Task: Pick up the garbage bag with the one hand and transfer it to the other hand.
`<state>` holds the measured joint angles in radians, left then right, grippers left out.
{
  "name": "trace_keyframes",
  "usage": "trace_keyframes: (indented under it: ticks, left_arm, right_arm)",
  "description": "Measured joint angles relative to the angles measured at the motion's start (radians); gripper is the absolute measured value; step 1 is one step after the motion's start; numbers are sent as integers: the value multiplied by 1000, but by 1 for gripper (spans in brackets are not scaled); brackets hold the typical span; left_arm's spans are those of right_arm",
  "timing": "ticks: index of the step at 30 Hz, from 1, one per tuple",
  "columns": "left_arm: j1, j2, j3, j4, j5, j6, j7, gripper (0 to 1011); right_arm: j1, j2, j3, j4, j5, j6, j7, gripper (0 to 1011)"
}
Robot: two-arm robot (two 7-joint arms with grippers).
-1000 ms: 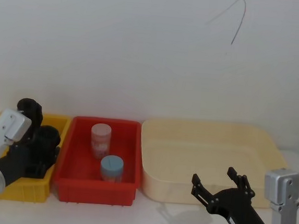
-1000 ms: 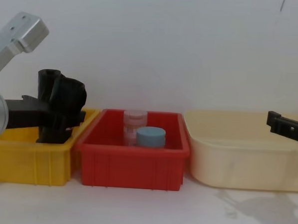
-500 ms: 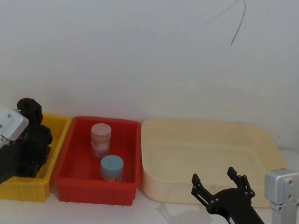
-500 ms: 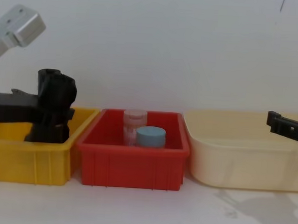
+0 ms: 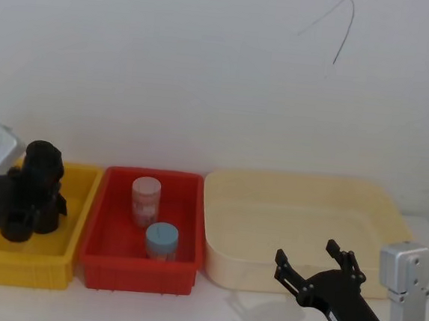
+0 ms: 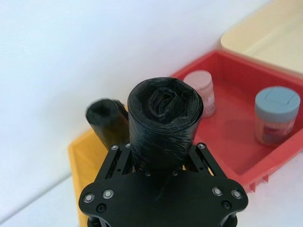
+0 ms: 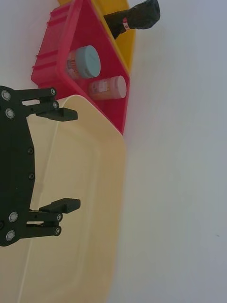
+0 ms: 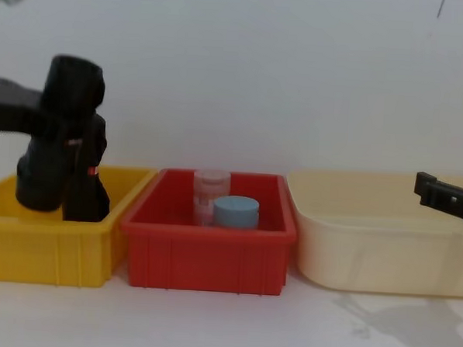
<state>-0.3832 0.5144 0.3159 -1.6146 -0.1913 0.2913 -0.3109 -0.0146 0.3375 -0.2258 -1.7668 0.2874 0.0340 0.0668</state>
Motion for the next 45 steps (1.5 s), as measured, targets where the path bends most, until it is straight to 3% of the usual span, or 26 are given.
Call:
trace_keyframes:
  ticks: [9,19,30,45]
  left_arm:
    - [-11,-3,-37,-52,-41,13,-27,386]
    - [-66,-56,-45,-54,-126,42,-78,386]
    - [-173,-144,7,12,-189,81,-126,386]
    - [-287,-219,91,117,-209,94,-177,386]
  right_arm:
    - [0,0,0,0,0,0,0,1001]
    - [5,1,0,0,-1,2,6,1001]
    - [70,28,-18,4,0,37,84,1001]
    - [243,66,-85,28,9,139,246,1001]
